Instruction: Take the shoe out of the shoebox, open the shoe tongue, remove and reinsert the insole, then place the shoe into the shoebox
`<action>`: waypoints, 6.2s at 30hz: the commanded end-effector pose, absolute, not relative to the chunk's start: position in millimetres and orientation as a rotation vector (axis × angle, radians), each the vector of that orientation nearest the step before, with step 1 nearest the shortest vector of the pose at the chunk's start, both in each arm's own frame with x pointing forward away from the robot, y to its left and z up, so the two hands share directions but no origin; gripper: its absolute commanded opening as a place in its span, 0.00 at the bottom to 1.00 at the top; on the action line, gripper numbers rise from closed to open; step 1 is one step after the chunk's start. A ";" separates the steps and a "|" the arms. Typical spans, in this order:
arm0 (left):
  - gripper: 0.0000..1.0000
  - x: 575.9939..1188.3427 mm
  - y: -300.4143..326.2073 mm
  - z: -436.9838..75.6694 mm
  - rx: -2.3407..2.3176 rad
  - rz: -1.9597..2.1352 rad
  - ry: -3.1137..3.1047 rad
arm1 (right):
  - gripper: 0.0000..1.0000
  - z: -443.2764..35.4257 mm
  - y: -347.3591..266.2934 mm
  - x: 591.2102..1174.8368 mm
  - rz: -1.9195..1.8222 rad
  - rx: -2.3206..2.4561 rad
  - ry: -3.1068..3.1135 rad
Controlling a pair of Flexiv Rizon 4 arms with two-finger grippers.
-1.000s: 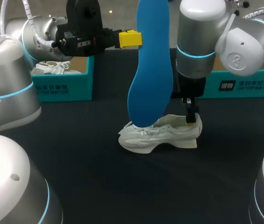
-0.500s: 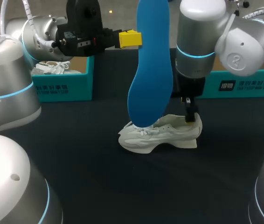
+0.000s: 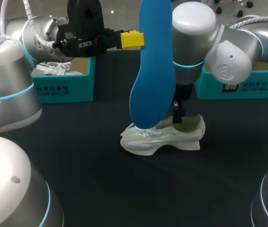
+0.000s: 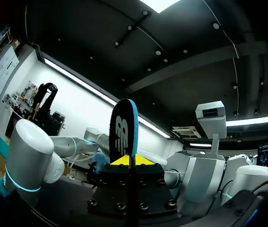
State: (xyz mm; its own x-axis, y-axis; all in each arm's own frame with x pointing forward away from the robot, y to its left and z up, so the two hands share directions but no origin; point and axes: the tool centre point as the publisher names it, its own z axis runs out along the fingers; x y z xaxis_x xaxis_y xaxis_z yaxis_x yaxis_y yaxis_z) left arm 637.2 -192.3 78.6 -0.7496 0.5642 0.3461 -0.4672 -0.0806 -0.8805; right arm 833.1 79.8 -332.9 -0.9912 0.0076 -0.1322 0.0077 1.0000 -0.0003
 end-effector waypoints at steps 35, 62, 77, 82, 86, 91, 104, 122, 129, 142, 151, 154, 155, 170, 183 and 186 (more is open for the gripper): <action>0.00 637.5 -192.8 78.2 -0.110 1.900 -1.500 | 0.00 -385.2 75.0 822.4 0.033 0.104 3.130; 0.00 637.5 -192.8 78.2 -0.110 1.900 -1.500 | 0.00 -319.9 82.0 793.4 0.238 2.045 2.508; 0.00 637.5 -192.8 78.2 -0.110 1.900 -1.500 | 0.00 -312.7 90.7 783.3 0.425 2.074 2.473; 0.00 637.5 -192.8 78.2 -0.110 1.900 -1.500 | 0.00 -320.4 95.2 776.2 0.422 2.026 2.514; 0.00 637.5 -192.8 78.2 -0.110 1.900 -1.500 | 0.00 -328.3 97.4 769.7 0.416 1.969 2.550; 0.00 637.5 -192.8 78.2 -0.110 1.900 -1.500 | 0.00 -340.6 98.7 766.2 0.436 1.957 2.569; 0.00 637.5 -192.8 78.2 -0.110 1.900 -1.500 | 0.00 -366.7 104.6 765.6 0.472 1.935 2.623; 0.00 637.5 -192.8 78.2 -0.110 1.900 -1.500 | 1.00 -303.9 99.0 768.0 0.762 2.085 2.739; 0.00 637.5 -192.8 78.2 -0.110 1.900 -1.500 | 1.00 -274.5 89.5 785.1 1.036 2.101 2.786; 0.00 637.5 -192.8 78.2 -0.110 1.900 -1.500 | 1.00 -251.9 77.7 802.2 1.326 2.128 2.793; 0.00 637.5 -192.8 78.2 -0.110 1.900 -1.500 | 1.00 -249.3 72.5 800.3 1.406 2.158 2.779; 0.00 637.5 -192.8 78.2 -0.110 1.900 -1.500 | 1.00 -237.3 60.7 795.3 1.527 2.201 2.802; 0.00 637.5 -192.8 78.2 -0.110 1.900 -1.500 | 1.00 -231.2 57.5 794.4 1.593 2.206 2.801; 0.00 655.5 -184.7 74.1 -0.250 1.850 -1.835 | 1.00 -178.8 38.2 806.7 1.942 2.121 2.769; 0.00 676.1 -172.4 77.1 -0.403 1.880 -2.165 | 1.00 -170.4 32.6 809.4 2.015 2.152 2.677; 0.00 676.1 -172.4 77.1 -0.403 1.880 -2.165 | 1.00 -170.4 32.6 809.4 2.015 2.152 2.677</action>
